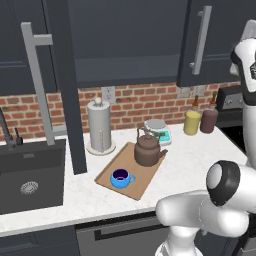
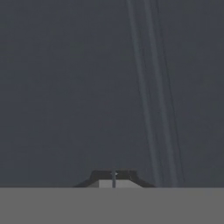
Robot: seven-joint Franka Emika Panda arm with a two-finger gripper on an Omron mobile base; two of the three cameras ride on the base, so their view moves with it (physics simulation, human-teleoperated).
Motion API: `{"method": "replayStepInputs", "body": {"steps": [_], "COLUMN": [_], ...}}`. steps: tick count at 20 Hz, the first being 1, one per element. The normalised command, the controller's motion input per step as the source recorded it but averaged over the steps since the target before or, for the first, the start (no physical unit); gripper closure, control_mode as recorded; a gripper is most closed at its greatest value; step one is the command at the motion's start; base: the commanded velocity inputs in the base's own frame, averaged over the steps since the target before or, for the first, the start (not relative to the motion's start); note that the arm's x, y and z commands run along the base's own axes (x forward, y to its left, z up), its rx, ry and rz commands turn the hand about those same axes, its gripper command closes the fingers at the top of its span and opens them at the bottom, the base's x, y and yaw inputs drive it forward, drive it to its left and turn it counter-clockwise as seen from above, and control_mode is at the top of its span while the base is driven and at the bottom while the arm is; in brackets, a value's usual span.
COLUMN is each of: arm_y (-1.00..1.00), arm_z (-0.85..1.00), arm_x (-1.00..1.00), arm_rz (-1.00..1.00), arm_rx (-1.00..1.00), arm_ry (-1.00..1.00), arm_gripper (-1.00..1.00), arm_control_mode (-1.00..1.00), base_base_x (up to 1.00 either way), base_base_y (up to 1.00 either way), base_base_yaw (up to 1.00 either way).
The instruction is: Pick the kettle from the counter and place it on the tray. Then pick the mug from the cabinet and place it on the tray. Then close the cabinet doors.
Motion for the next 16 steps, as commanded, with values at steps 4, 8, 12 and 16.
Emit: {"method": "replayStepInputs", "body": {"steps": [4, 8, 12, 16], "arm_y": [0.28, 0.14, 0.18, 0.23], "arm_z": [0.07, 0.0, 0.0, -0.08], "arm_x": [0.69, 0.86, 0.79, 0.74], "arm_rz": [-0.05, -0.04, -0.01, -0.04], "arm_rx": [0.0, 0.0, 0.0, 0.0], "arm_ry": [0.14, 0.17, 0.09, 0.03], "arm_gripper": [1.0, 1.0, 1.0, 1.0], "arm_control_mode": [-1.0, -1.0, -1.0, -1.0], "base_base_x": [0.0, 0.0, 0.0, 0.0], "base_base_y": [0.0, 0.0, 0.0, 0.0], "base_base_yaw": [0.0, 0.0, 0.0, 0.0]}}
